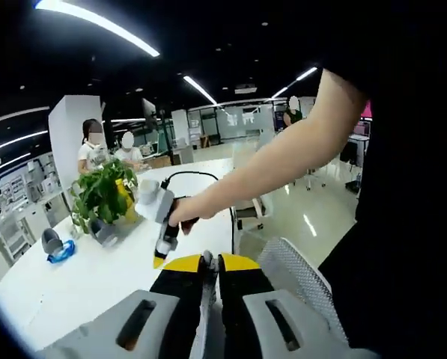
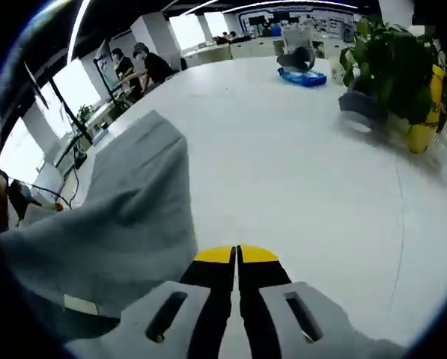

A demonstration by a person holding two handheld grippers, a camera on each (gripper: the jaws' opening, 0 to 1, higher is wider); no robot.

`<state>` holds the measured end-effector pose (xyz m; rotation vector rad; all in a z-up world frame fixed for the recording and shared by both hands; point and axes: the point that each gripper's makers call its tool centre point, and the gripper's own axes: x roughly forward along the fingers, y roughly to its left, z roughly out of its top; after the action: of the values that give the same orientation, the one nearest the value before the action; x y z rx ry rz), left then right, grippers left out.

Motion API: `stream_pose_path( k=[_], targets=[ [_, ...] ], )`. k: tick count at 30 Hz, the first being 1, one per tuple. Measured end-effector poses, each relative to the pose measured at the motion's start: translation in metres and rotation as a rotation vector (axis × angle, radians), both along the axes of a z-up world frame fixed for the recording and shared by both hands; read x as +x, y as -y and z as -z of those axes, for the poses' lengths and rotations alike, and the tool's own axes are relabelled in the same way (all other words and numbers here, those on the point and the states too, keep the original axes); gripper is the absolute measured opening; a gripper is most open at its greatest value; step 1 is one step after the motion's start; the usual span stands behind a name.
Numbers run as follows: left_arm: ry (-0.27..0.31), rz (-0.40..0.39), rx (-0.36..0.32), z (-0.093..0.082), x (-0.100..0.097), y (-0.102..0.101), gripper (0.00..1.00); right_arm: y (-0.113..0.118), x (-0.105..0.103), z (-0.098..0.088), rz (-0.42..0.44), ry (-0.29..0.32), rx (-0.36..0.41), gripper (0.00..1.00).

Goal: Fold the towel on the table until its edges align and the towel forms a compact rectangular stack.

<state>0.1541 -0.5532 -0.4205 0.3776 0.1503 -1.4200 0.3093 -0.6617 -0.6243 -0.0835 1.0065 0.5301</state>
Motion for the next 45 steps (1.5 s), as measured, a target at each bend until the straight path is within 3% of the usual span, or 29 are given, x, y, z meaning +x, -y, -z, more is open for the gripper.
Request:
stream_pose_path(
  k=[1, 2, 4, 7, 8, 9, 11, 13, 15, 17, 21, 27, 33, 38, 42, 45],
  targets=[
    [-0.001, 0.002, 0.002, 0.001, -0.001, 0.000, 0.08, -0.005, -0.006, 0.006, 0.006, -0.014, 0.027, 0.04],
    [-0.002, 0.003, 0.003, 0.001, -0.001, 0.000, 0.08, -0.015, -0.019, 0.013, 0.019, -0.065, 0.090, 0.06],
    [-0.005, 0.005, 0.004, 0.002, -0.002, 0.000, 0.08, -0.018, -0.026, 0.025, 0.045, -0.079, 0.116, 0.12],
    [-0.011, 0.003, 0.000, 0.002, -0.002, 0.000, 0.08, -0.016, -0.041, 0.037, -0.015, -0.092, 0.023, 0.11],
    [-0.013, 0.002, -0.001, 0.001, -0.002, 0.000, 0.08, -0.006, -0.039, 0.043, -0.128, -0.062, -0.038, 0.09],
    [-0.013, 0.001, -0.002, 0.001, -0.002, 0.000, 0.08, -0.014, -0.037, 0.047, -0.026, -0.083, 0.000, 0.09],
    [-0.009, 0.000, -0.001, 0.001, -0.001, 0.000, 0.08, -0.004, -0.039, 0.037, -0.071, -0.063, -0.075, 0.11],
    [-0.006, 0.002, 0.001, 0.002, -0.002, -0.001, 0.08, -0.001, -0.046, 0.039, -0.132, -0.066, -0.143, 0.13],
    [-0.004, 0.001, 0.000, 0.002, -0.002, -0.001, 0.08, -0.007, -0.052, 0.039, -0.148, -0.063, -0.154, 0.12],
    [-0.006, 0.000, -0.001, 0.002, -0.002, -0.001, 0.08, -0.008, -0.053, 0.036, -0.176, -0.011, -0.225, 0.12],
    [-0.003, 0.005, 0.002, 0.004, -0.004, -0.001, 0.08, -0.011, -0.056, 0.039, -0.138, -0.047, -0.175, 0.07],
    [0.001, 0.006, 0.002, 0.001, -0.006, -0.004, 0.08, -0.005, -0.053, 0.036, -0.051, -0.012, -0.121, 0.04],
    [-0.012, 0.017, 0.001, -0.003, -0.012, -0.006, 0.08, 0.017, -0.024, -0.020, 0.114, 0.139, 0.002, 0.04],
    [-0.052, 0.078, -0.073, -0.027, -0.024, 0.005, 0.08, 0.048, 0.014, -0.089, 0.219, 0.306, 0.060, 0.04],
    [-0.029, 0.114, -0.100, -0.043, -0.026, 0.015, 0.08, 0.049, 0.031, -0.137, 0.350, 0.397, 0.244, 0.04],
    [-0.012, 0.115, -0.109, -0.049, -0.023, 0.020, 0.08, 0.054, 0.042, -0.160, 0.399, 0.457, 0.296, 0.04]
  ],
)
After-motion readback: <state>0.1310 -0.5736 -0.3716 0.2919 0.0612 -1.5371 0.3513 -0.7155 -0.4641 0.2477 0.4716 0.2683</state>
